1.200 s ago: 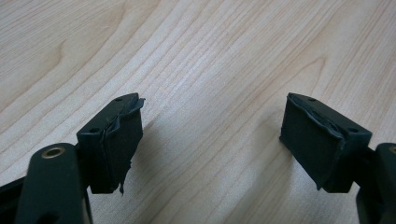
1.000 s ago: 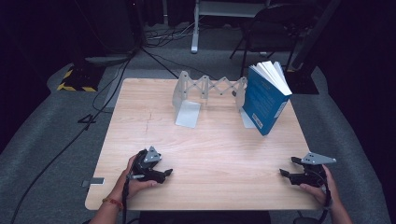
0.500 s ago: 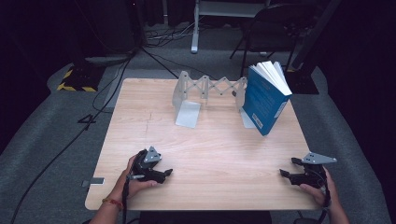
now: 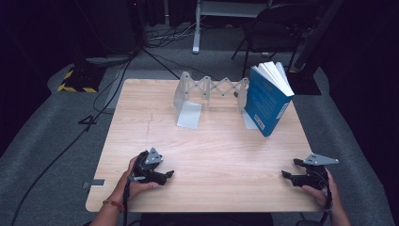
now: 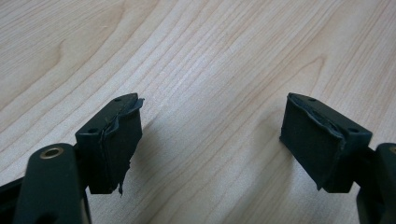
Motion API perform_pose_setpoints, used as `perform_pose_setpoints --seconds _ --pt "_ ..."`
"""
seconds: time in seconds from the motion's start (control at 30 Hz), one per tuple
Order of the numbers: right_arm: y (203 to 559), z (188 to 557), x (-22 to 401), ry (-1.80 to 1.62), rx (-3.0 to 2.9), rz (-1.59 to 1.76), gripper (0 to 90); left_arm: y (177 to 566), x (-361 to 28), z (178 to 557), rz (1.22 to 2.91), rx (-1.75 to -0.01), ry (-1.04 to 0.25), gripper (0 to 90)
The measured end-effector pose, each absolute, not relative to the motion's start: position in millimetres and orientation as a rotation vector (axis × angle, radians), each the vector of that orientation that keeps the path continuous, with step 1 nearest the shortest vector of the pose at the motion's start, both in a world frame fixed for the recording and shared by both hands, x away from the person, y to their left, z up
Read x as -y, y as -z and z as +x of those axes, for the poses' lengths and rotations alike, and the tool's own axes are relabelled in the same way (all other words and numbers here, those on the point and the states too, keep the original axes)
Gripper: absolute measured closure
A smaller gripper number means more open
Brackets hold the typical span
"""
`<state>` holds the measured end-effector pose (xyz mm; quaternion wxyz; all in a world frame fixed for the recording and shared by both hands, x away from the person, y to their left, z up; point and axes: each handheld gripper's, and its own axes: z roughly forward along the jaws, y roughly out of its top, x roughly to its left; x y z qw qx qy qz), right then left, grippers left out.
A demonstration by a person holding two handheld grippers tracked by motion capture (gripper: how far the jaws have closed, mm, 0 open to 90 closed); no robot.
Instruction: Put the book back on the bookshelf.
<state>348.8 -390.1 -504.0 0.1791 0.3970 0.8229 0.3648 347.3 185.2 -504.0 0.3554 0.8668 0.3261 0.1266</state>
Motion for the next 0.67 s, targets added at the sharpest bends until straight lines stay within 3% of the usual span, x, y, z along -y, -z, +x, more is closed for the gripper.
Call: perform_pose_setpoints --seconds 0.67 --pt "504.1 349.7 389.9 -1.030 -2.327 1.121 19.8 503.8 -185.8 348.6 2.245 -0.831 -0.322 20.6"
